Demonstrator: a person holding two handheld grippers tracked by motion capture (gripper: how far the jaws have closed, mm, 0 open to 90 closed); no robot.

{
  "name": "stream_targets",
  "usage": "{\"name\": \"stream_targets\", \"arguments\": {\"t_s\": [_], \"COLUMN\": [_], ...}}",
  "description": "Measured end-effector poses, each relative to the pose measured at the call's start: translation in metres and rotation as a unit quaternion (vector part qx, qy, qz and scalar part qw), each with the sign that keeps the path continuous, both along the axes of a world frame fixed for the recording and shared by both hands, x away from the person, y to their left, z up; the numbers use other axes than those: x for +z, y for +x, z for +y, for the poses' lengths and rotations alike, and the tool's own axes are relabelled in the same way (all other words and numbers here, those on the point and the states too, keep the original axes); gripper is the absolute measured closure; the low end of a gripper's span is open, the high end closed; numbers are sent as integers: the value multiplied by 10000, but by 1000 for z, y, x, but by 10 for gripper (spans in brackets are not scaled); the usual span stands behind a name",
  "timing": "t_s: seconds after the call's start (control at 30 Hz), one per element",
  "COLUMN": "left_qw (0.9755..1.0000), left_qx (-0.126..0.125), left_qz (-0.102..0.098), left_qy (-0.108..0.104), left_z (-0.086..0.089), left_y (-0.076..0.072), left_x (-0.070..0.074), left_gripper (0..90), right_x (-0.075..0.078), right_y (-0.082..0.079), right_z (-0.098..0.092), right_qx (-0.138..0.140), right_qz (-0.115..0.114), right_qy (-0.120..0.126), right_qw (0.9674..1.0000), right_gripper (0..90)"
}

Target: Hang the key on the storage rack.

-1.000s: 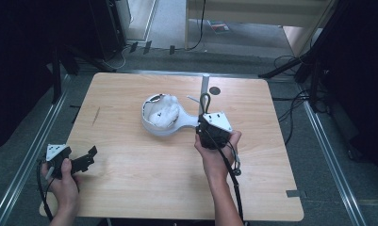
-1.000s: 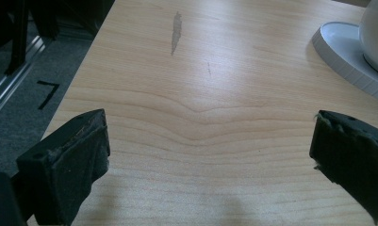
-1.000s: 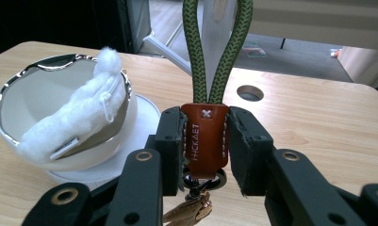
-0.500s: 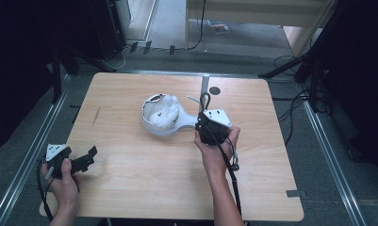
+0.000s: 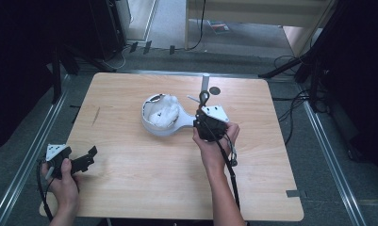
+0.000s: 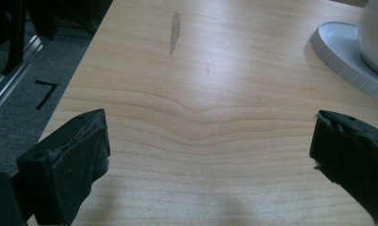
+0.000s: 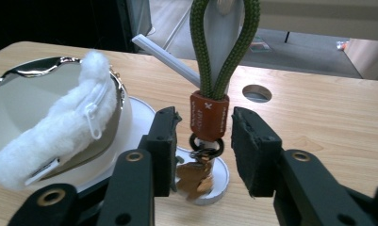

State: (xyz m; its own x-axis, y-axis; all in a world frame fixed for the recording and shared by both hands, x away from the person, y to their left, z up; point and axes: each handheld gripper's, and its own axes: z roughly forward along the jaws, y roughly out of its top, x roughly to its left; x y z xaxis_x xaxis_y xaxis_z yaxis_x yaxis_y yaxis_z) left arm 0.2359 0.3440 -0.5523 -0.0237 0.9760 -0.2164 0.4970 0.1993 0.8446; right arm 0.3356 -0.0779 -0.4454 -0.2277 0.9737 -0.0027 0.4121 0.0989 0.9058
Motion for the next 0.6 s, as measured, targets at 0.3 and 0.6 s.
{"name": "stream_targets", "arguments": {"t_s": [0.3,0.6], "left_qw": [10000,10000], "left_qx": [-3,-22], "left_qz": [-5,-3], "left_qy": [-9,-5], "left_z": [0,-1], "left_y": [0,0], "left_x": [0,0], "left_gripper": [0,0], "right_x": [2,3], "right_y": [-12,-20], "right_z": [-5,-28], "right_qx": [419,646], "right_qz": [10,164], "right_qy": [312,734], "right_qw": [9986,9951], "right_gripper": [331,166]}}
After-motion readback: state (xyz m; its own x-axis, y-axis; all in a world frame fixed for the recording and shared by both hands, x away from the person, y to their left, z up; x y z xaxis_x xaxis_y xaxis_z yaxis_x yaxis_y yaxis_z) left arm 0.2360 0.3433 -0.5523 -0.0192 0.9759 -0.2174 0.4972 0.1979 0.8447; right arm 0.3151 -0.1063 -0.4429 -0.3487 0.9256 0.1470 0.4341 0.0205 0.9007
